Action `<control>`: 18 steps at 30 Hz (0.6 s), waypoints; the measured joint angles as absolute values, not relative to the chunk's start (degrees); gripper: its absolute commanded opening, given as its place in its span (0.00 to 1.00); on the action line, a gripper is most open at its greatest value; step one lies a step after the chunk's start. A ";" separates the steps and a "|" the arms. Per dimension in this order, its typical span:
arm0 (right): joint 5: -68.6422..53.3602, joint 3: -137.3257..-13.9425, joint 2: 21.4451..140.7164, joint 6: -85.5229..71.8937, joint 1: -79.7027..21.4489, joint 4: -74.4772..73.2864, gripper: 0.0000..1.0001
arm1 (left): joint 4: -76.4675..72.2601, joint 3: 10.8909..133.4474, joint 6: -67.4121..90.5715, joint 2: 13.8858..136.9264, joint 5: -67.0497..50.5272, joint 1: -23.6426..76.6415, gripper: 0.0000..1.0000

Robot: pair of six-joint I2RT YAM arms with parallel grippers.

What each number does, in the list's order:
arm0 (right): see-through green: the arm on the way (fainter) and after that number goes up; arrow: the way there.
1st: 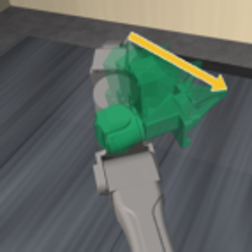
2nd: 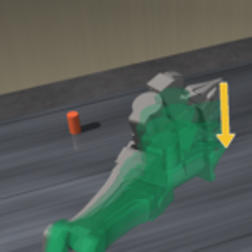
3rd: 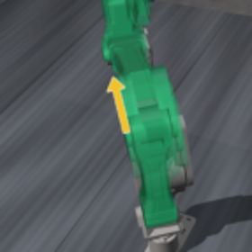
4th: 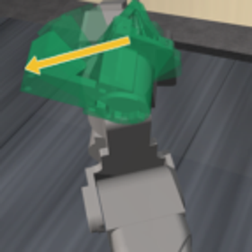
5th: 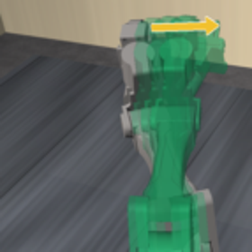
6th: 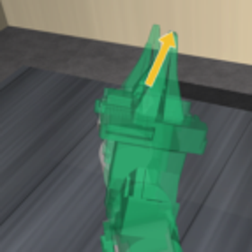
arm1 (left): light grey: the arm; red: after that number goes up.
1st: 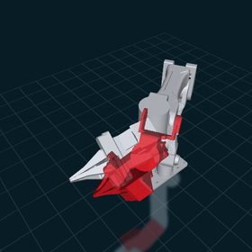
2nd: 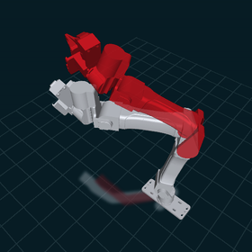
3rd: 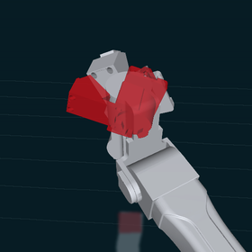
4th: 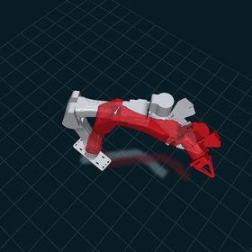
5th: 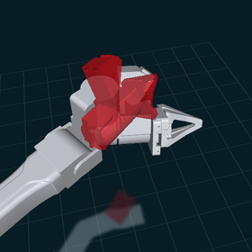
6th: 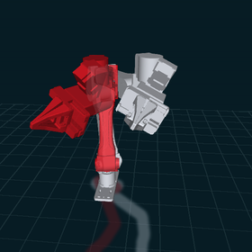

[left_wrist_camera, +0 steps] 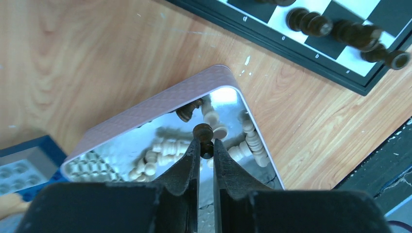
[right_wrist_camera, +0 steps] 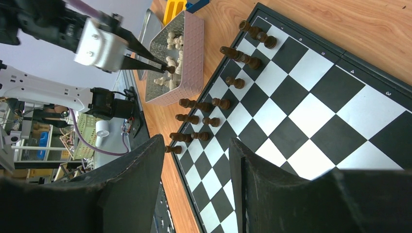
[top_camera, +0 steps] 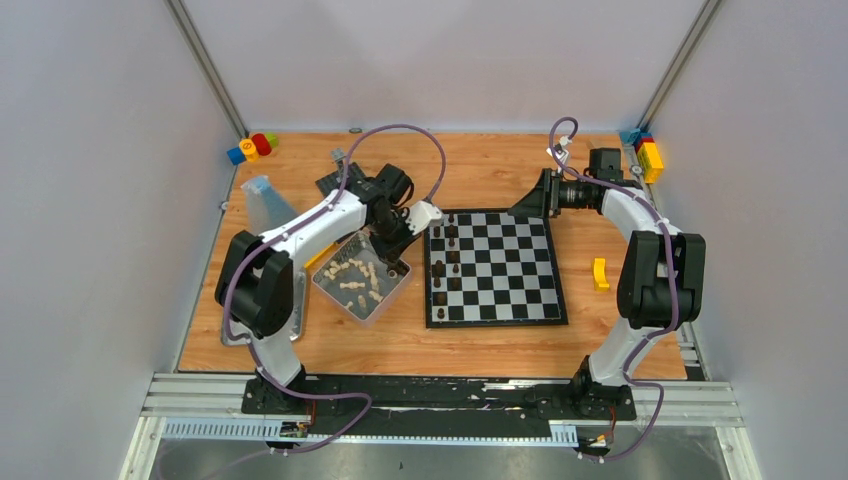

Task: Set up the chess pieces on the board
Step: Pick up the chess piece from the storage box, then place the chess piece on the chessboard.

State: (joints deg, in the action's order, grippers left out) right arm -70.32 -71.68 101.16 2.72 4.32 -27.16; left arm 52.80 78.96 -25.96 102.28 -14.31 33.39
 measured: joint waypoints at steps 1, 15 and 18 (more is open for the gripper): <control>-70.32 -71.68 101.16 2.72 4.32 -27.18 0.52 | 53.17 79.99 -26.02 101.47 -14.26 33.41 0.10; -70.32 -71.68 101.16 2.74 4.32 -27.18 0.52 | 55.11 82.17 -26.13 98.45 -15.73 33.50 0.11; -70.24 -71.68 101.16 2.90 4.32 -27.18 0.52 | 55.09 82.17 -26.24 98.21 -17.19 34.83 0.13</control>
State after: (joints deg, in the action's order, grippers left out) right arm -70.24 -71.68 101.16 2.90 4.32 -27.18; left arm 55.09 82.17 -26.24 98.21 -17.19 34.83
